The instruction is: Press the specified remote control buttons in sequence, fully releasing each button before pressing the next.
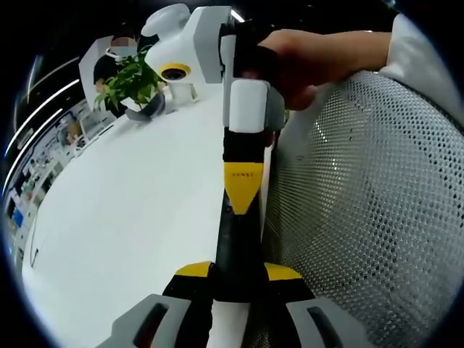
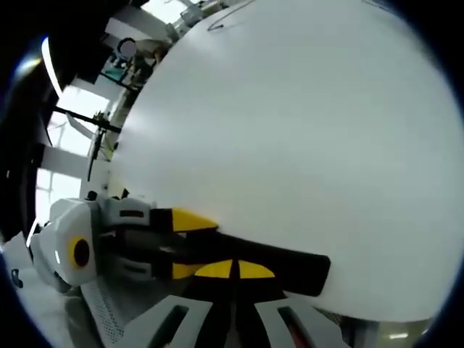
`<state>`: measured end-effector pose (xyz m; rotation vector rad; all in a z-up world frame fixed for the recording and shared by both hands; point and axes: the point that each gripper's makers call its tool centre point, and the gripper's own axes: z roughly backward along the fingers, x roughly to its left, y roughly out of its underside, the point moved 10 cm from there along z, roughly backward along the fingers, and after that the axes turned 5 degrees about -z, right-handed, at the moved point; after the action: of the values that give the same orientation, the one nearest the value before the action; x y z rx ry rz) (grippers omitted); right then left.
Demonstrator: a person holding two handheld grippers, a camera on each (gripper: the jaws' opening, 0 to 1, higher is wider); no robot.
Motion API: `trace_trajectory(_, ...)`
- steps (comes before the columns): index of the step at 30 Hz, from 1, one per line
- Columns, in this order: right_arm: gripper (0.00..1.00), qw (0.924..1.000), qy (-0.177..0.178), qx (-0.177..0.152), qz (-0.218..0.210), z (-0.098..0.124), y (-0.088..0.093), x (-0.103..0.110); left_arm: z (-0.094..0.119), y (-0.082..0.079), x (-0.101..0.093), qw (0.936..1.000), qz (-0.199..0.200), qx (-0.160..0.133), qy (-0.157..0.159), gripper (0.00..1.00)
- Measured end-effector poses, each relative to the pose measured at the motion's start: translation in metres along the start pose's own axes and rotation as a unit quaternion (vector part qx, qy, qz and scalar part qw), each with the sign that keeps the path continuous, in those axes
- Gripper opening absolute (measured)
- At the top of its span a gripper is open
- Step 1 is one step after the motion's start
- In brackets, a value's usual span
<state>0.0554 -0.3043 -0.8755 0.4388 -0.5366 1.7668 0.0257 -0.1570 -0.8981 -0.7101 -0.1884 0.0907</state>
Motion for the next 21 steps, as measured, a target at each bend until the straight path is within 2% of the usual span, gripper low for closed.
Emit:
trace_trajectory(5,0.0,0.9998,0.01,0.007,0.017,-0.003,0.0008,0.0024,0.0,-0.0002,-0.0001,1.0,0.0,0.0,0.0,0.25)
trace_trajectory(9,0.0,0.9997,-0.01,-0.005,0.021,-0.002,-0.0016,0.0051,-0.0001,-0.0002,-0.0001,1.0,0.001,0.0,0.0,0.25)
trace_trajectory(16,0.0,0.9996,0.011,0.007,0.024,-0.0059,-0.0007,0.0026,-0.0002,0.0002,0.0002,1.0,0.001,0.0,0.0,0.25)
trace_trajectory(21,0.0,0.9998,0.008,0.005,0.019,-0.0048,-0.0011,0.002,0.0,0.0005,0.0004,1.0,0.002,-0.001,0.0,0.25)
